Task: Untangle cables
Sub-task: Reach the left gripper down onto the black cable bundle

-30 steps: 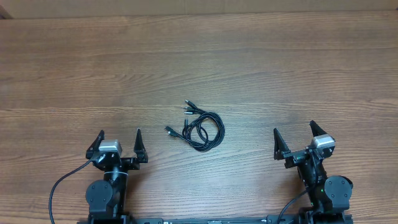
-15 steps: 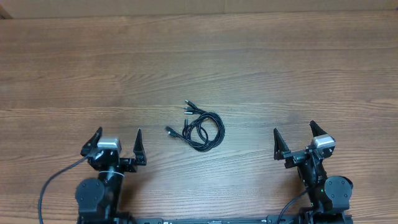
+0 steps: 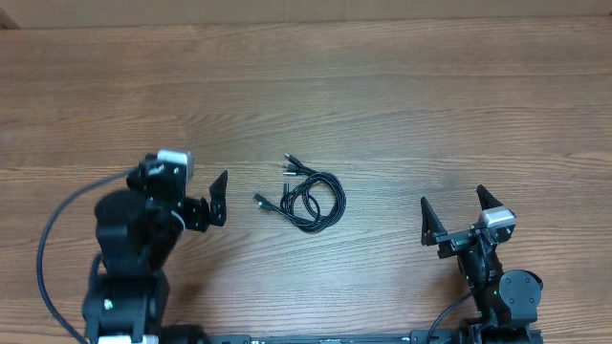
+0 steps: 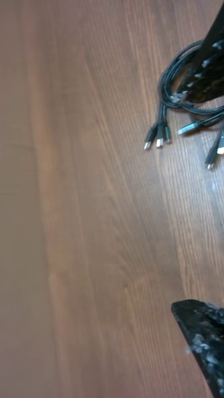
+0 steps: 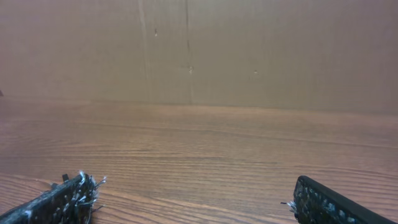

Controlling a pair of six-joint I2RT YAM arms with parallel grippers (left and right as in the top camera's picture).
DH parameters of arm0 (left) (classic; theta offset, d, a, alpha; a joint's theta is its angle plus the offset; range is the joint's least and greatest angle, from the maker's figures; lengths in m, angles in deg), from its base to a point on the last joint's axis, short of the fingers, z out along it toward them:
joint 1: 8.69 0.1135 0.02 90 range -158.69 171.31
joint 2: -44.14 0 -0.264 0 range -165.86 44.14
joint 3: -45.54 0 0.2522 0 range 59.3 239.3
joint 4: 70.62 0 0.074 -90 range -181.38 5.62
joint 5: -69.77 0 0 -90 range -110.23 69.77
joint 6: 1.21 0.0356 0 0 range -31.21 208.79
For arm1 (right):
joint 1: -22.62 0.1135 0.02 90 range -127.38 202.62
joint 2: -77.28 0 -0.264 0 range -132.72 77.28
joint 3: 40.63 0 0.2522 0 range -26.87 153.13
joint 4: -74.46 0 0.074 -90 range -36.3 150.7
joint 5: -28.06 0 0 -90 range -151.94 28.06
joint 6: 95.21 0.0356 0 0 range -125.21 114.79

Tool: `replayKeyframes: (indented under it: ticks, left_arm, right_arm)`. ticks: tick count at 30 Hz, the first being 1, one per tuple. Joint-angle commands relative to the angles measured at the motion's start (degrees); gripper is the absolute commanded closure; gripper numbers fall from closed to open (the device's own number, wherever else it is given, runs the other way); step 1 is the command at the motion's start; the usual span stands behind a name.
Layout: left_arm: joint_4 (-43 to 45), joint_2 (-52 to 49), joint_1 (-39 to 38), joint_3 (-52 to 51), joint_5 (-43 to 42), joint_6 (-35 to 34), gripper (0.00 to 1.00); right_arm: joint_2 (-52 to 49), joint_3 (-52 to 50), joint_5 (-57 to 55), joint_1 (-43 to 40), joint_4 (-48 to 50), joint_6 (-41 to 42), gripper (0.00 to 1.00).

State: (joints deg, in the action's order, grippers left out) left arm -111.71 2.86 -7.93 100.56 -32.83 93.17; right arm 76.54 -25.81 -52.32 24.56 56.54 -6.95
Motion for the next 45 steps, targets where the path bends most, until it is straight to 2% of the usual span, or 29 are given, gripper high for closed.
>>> replayKeyframes:
  ticks: [1, 6, 11, 19, 23, 28, 34, 38, 43, 45]
  left_arm:
    - [-7.1, -8.1, -2.0, 9.6, -2.3, 2.8, 0.0]
    - [-14.7, -18.5, -8.9, 18.1, 0.8, 4.3, 0.0]
    - [-16.2, -26.3, -16.1, 21.2, 4.2, 4.1, 0.0]
    - [-16.0, -41.3, -27.2, 24.9, 10.6, -5.8, 0.0]
    - [-17.0, -49.0, -30.6, 29.3, 10.7, -9.4, 0.0]
    - [-20.2, -57.5, -32.3, 35.3, 11.7, -11.4, 0.0]
    - [-18.2, -64.1, -32.3, 35.5, 11.0, -12.6, 0.0]
    - [-17.4, -66.4, -32.3, 35.5, 6.8, -12.7, 0.0]
    - [-17.4, -68.5, -32.3, 35.4, 7.3, -12.8, 0.0]
    - [-17.3, -69.1, -32.3, 35.4, 9.9, -14.1, 0.0]
  right_arm:
    - [0.5, -0.6, -0.6, 0.3, 0.2, -0.2, 0.0]
    - [0.5, -0.6, -0.6, 0.3, 0.2, -0.2, 0.0]
    - [0.5, -0.6, -0.6, 0.3, 0.2, -0.2, 0.0]
    - [0.5, -0.6, -0.6, 0.3, 0.2, -0.2, 0.0]
    - [0.5, -0.6, -0.6, 0.3, 0.2, -0.2, 0.0]
    - [0.5, -0.6, -0.6, 0.3, 0.2, -0.2, 0.0]
    - [0.5, -0.6, -0.6, 0.3, 0.2, -0.2, 0.0]
    - [0.5, -0.6, -0.6, 0.3, 0.2, -0.2, 0.0]
    - [0.5, -0.6, -0.6, 0.3, 0.2, -0.2, 0.0]
    - [0.5, -0.6, -0.6, 0.3, 0.2, -0.2, 0.0]
